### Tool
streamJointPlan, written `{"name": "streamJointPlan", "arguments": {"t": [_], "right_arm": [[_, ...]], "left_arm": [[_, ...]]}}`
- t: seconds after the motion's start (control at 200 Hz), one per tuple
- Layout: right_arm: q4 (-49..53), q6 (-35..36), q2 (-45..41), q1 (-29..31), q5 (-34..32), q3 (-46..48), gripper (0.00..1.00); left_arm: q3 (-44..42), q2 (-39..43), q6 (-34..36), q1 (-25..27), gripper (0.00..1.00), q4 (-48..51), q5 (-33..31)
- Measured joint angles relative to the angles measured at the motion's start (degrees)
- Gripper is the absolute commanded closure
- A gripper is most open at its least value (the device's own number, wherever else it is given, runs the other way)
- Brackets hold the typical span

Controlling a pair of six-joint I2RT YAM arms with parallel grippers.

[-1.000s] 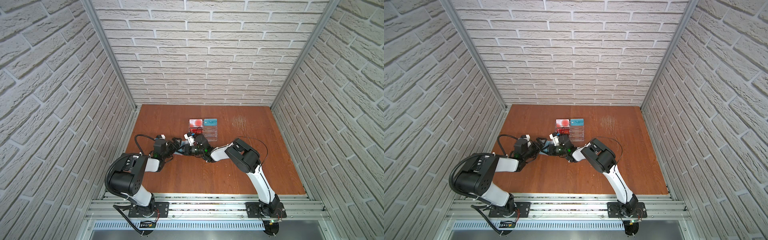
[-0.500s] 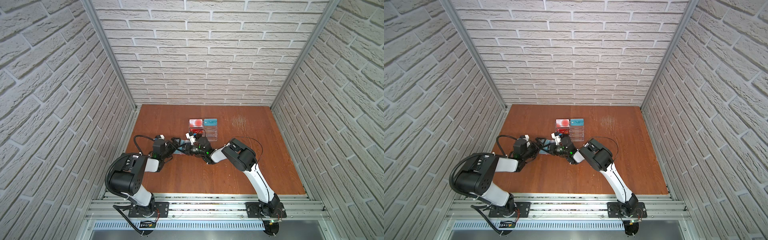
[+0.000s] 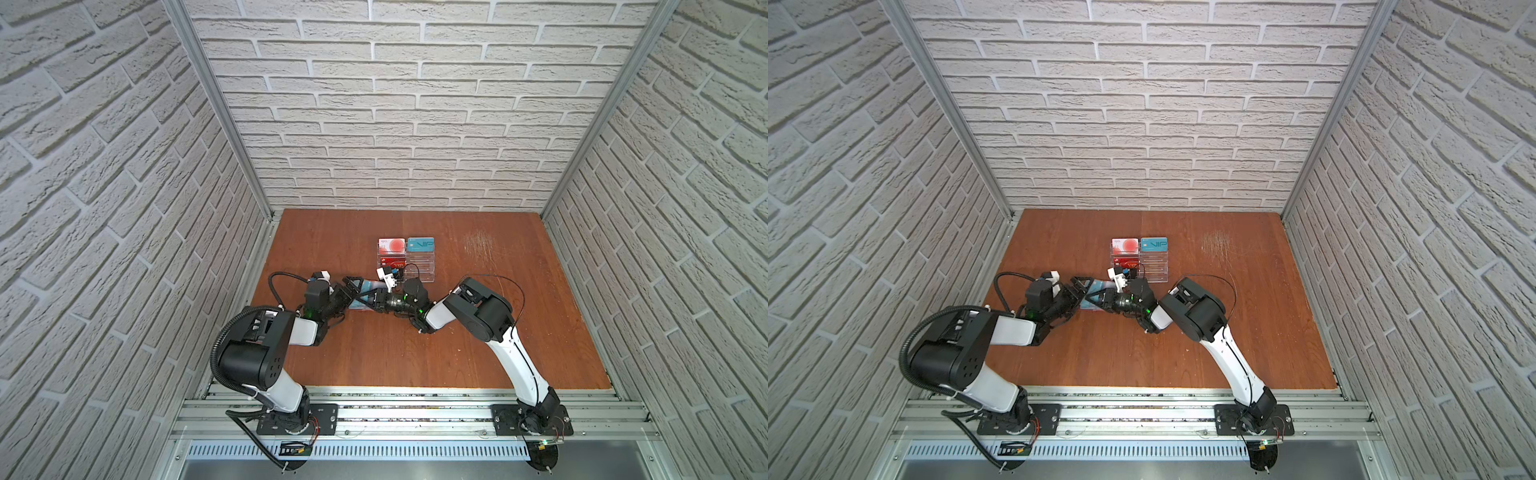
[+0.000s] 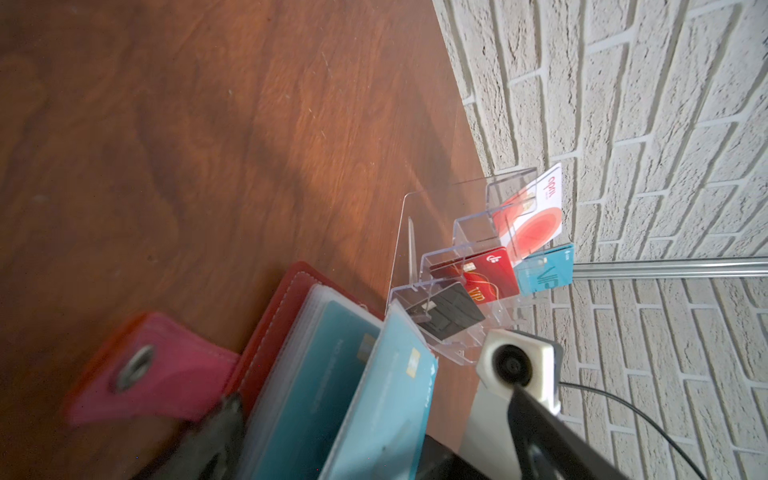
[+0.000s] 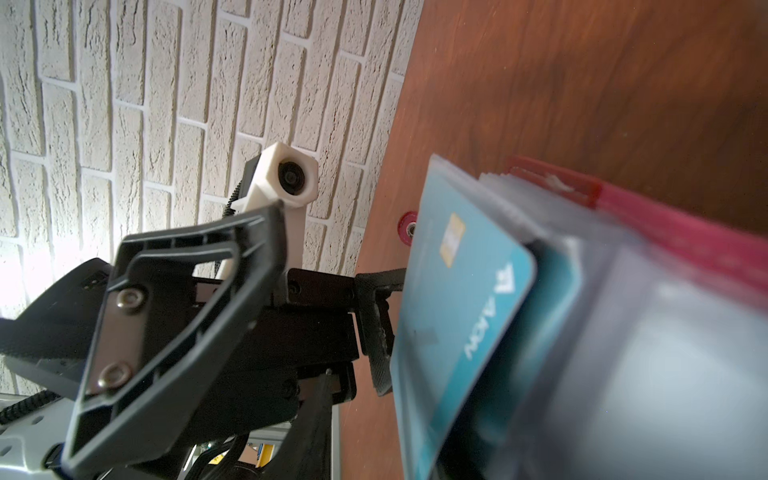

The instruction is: Take the credit cards out of the card holder

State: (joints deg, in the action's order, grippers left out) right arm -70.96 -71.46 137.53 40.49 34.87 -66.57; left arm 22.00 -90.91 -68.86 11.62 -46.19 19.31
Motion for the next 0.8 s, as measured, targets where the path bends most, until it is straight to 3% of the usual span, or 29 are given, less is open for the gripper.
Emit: {"name": "streamJointPlan", "arguments": {"t": [0.53, 0.8], "right_arm": [[-1.75, 0.0, -1.49, -2.01, 1.49, 3.82, 0.69], [-2.01, 0.09, -1.57, -2.4, 1.92, 4.17, 0.76]], "left_arm": [[-0.26, -0.35, 0.0, -0.79, 0.02, -0.72, 1.77], [-0.28, -0.35, 0.02, -1.01, 0.02, -0.7, 2.27]]}}
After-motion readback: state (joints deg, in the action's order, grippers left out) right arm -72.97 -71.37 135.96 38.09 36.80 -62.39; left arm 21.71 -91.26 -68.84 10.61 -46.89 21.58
